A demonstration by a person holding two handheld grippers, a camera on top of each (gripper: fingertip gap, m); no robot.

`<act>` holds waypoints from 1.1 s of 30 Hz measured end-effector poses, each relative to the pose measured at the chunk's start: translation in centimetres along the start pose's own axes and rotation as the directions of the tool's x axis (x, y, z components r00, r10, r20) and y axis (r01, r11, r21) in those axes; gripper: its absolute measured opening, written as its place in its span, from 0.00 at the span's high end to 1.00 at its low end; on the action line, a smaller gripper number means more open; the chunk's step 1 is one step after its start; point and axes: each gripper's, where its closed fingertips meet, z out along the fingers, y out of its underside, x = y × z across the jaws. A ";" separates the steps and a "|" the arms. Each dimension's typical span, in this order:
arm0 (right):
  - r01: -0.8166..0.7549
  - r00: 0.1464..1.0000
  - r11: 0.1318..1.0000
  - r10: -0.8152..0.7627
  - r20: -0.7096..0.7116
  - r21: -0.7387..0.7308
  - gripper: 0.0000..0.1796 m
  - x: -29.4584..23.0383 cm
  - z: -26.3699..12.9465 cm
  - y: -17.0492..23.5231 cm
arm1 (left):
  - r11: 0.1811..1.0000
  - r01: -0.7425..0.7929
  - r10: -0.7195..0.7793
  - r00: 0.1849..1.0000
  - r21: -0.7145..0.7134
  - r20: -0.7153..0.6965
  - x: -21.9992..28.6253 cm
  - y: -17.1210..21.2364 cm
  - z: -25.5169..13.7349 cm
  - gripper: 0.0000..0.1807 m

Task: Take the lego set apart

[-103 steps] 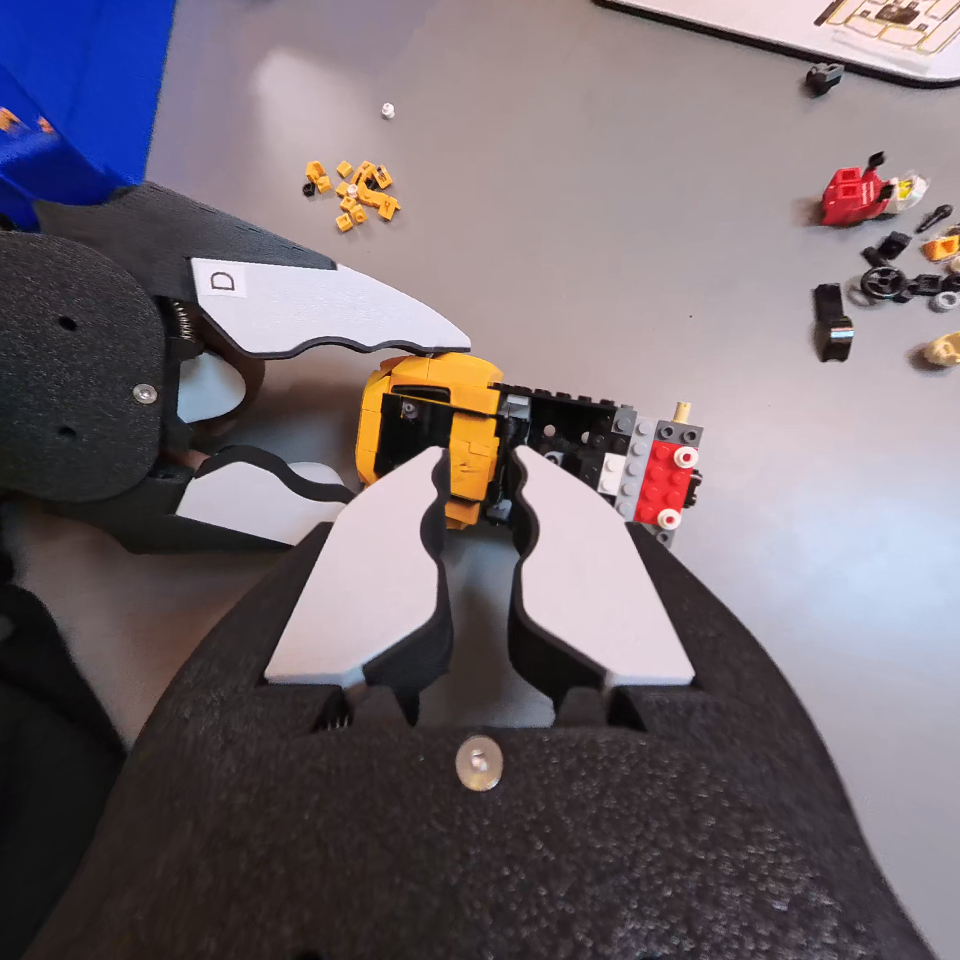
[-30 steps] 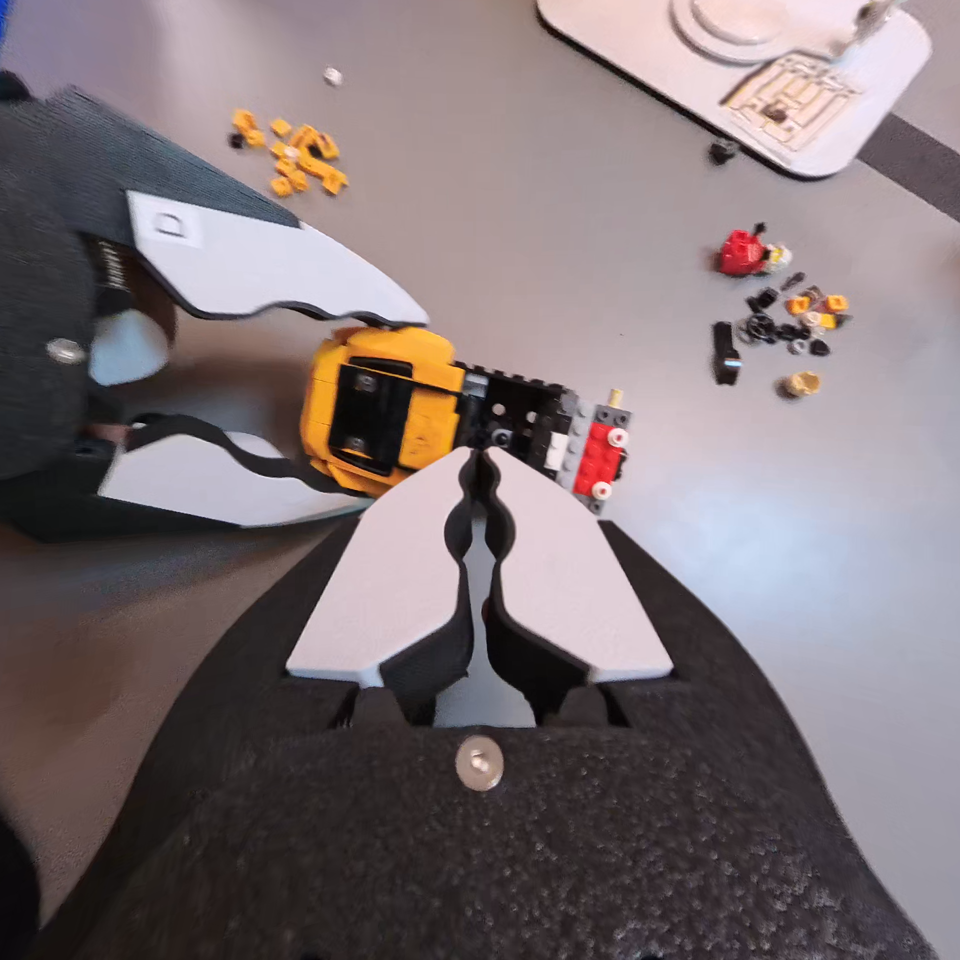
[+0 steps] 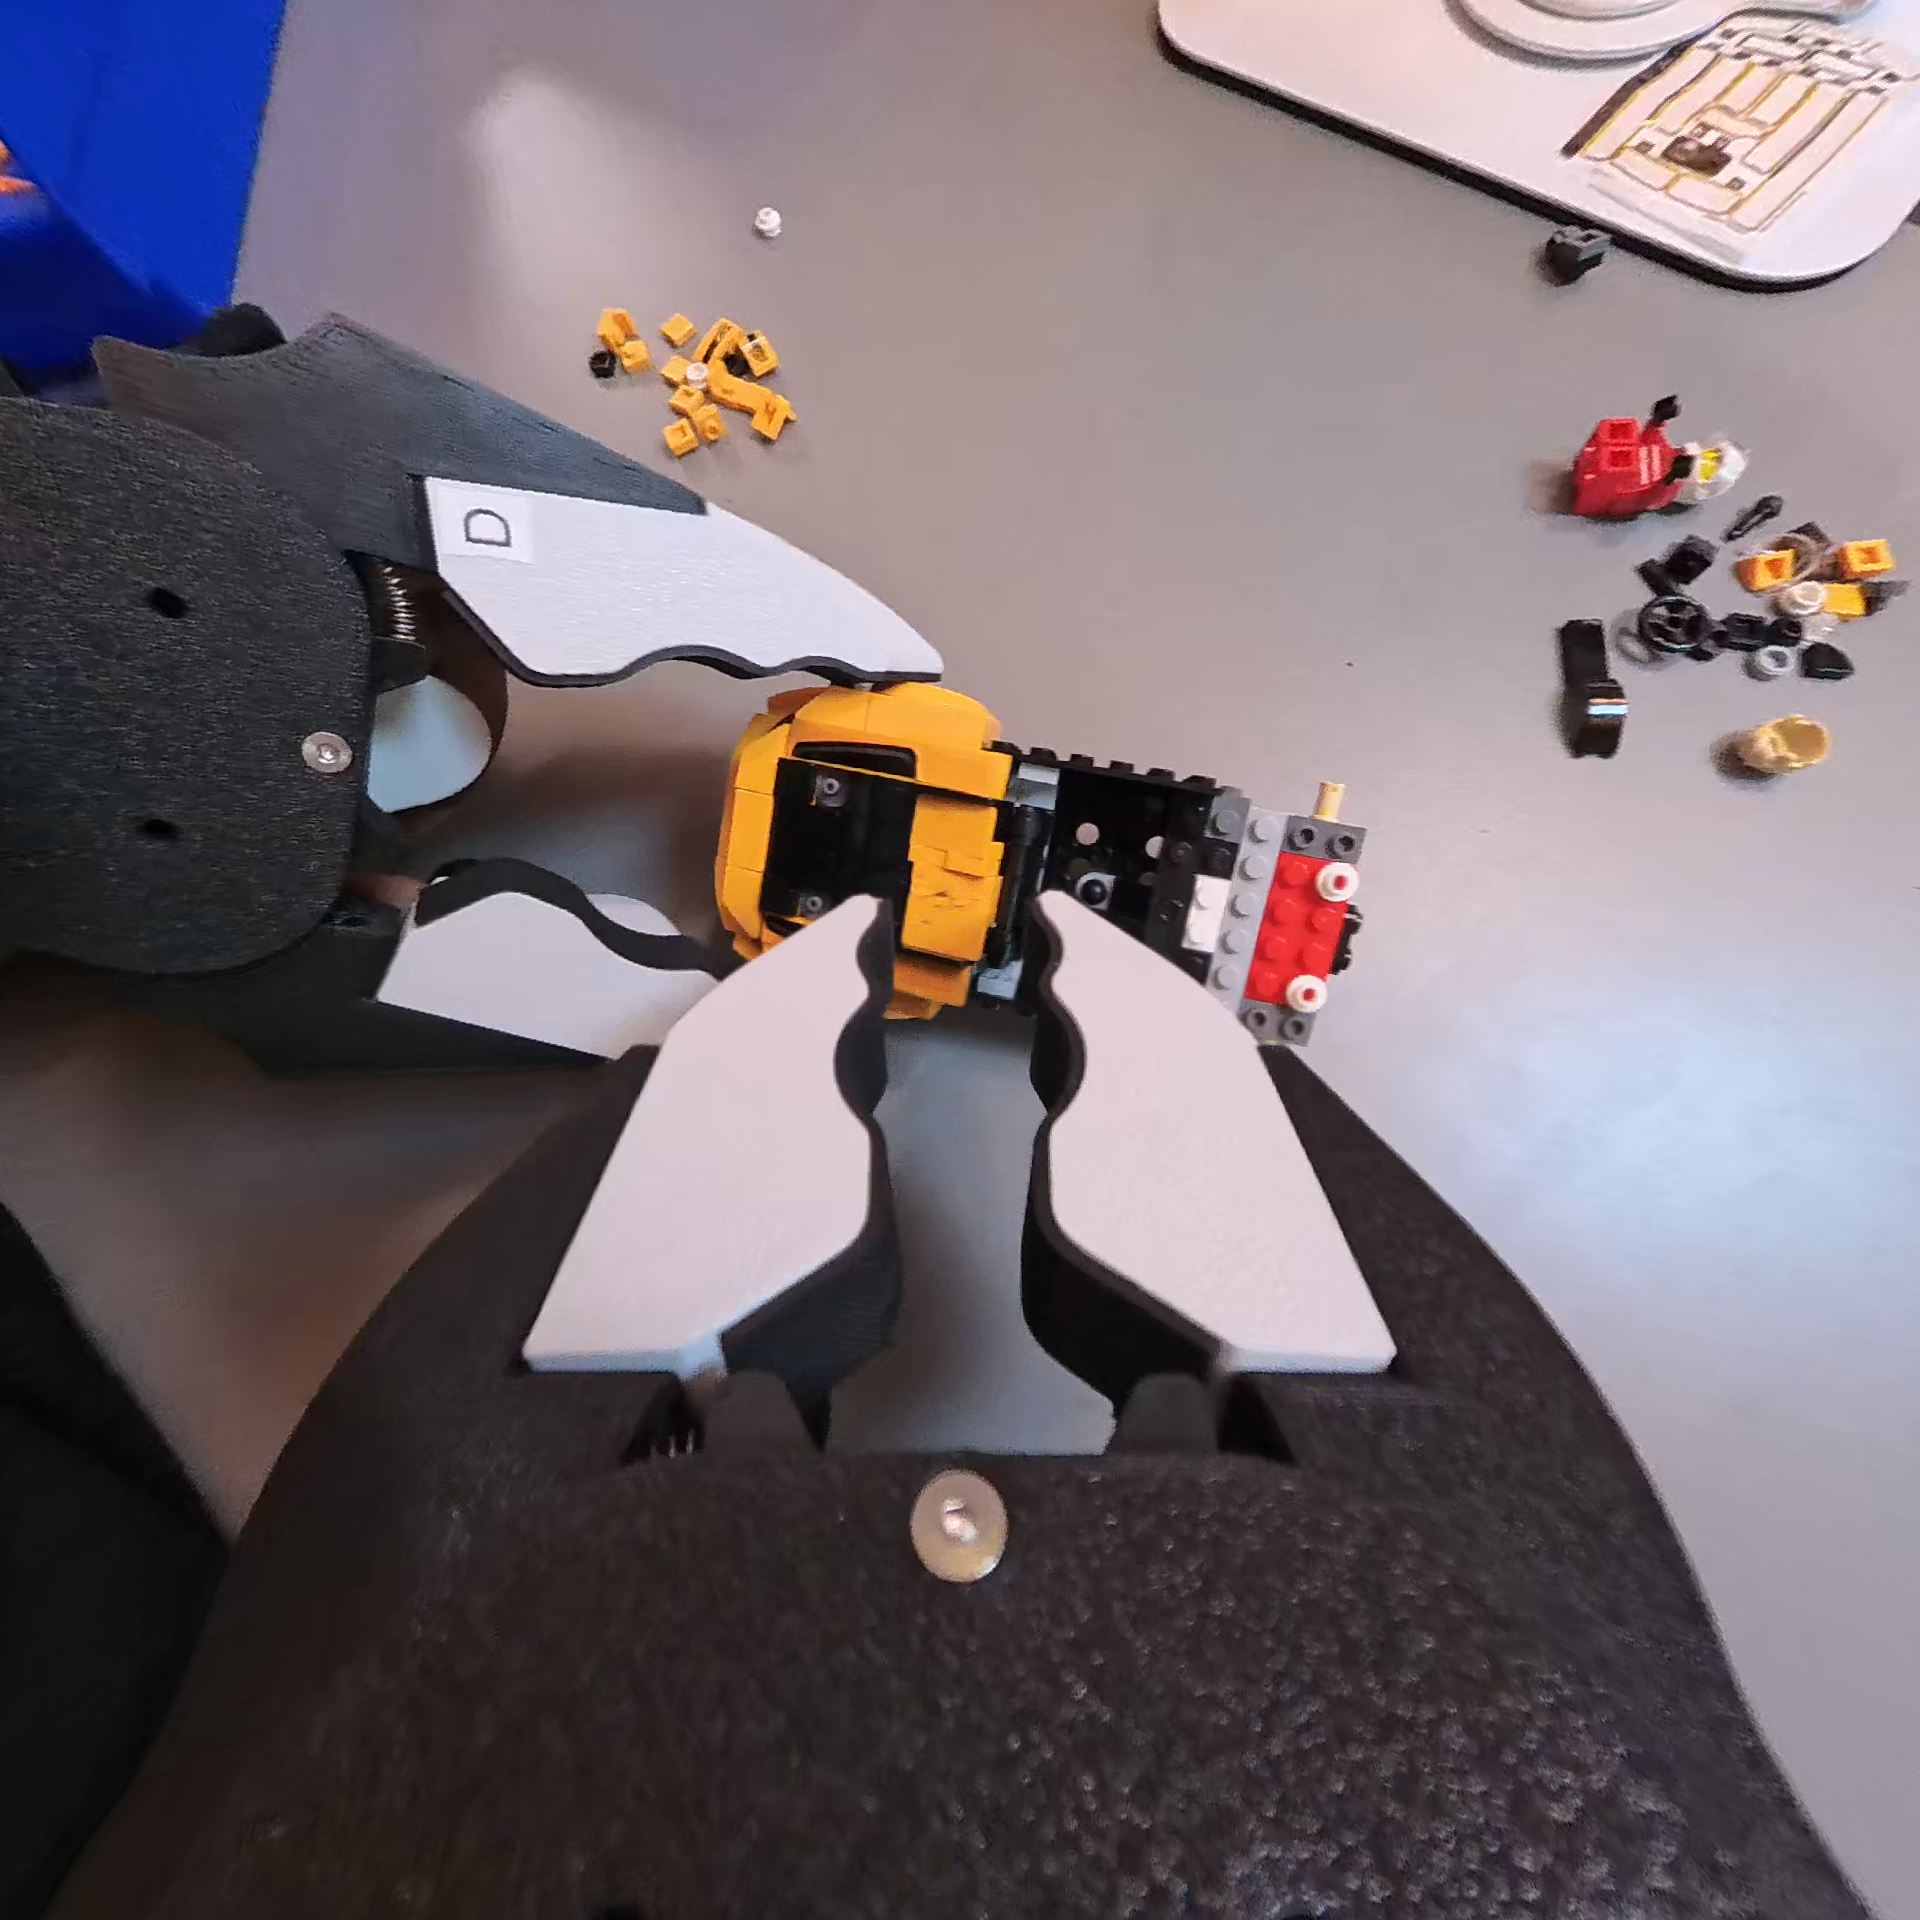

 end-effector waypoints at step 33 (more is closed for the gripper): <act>0.029 0.999 0.999 -0.030 -0.040 -0.018 0.92 -0.4 0.9 0.3 | 0.999 -0.031 0.032 0.999 -0.026 0.038 0.0 0.0 -0.2 0.57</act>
